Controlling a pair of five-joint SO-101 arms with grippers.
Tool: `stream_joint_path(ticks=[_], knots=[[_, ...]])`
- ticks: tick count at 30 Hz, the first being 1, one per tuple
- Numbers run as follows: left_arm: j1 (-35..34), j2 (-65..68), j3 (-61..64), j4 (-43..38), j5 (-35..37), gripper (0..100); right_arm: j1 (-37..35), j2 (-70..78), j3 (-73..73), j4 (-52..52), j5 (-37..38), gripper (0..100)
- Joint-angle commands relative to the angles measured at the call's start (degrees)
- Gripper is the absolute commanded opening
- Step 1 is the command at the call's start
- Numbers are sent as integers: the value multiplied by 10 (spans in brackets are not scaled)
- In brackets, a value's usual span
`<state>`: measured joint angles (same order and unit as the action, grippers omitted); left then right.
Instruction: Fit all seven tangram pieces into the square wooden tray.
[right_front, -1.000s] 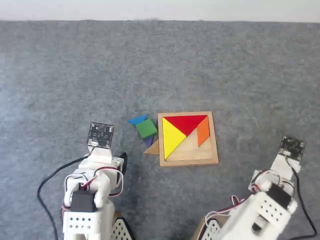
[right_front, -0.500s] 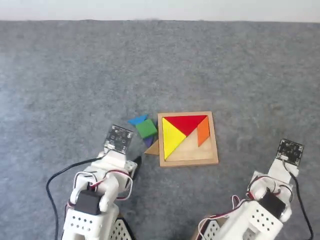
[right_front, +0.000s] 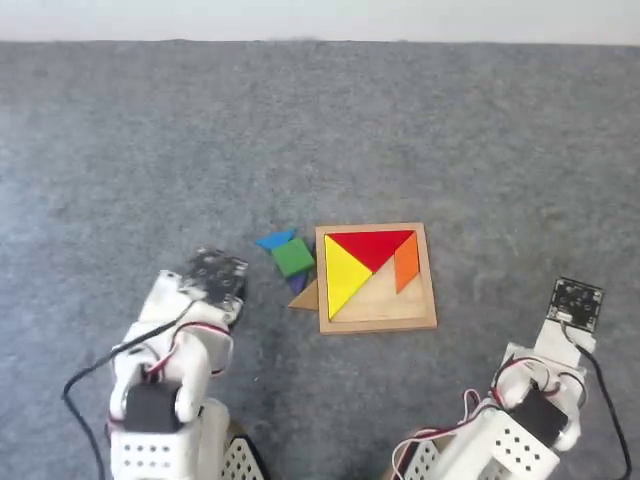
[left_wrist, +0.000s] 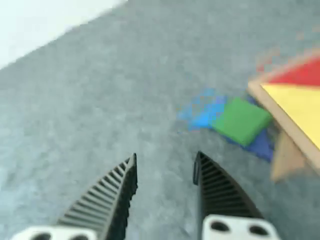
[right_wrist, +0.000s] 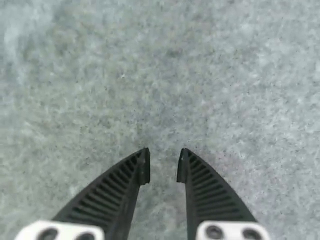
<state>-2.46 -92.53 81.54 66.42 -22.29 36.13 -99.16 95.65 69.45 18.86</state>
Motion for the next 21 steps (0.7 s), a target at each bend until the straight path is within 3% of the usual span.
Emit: stream_joint_path(ticks=[1,7,13,21], knots=[[52,163,-94,13,-15,181,-11,-9,11,5,6,115],[157,462,-278,46,-11,186,-9,-9,11,5,6,115],[163,697,-366,-11,16,186,-9,-9,11,5,6,115],[165,833,-381,-91,44,219,-9,-9,11,5,6,114]])
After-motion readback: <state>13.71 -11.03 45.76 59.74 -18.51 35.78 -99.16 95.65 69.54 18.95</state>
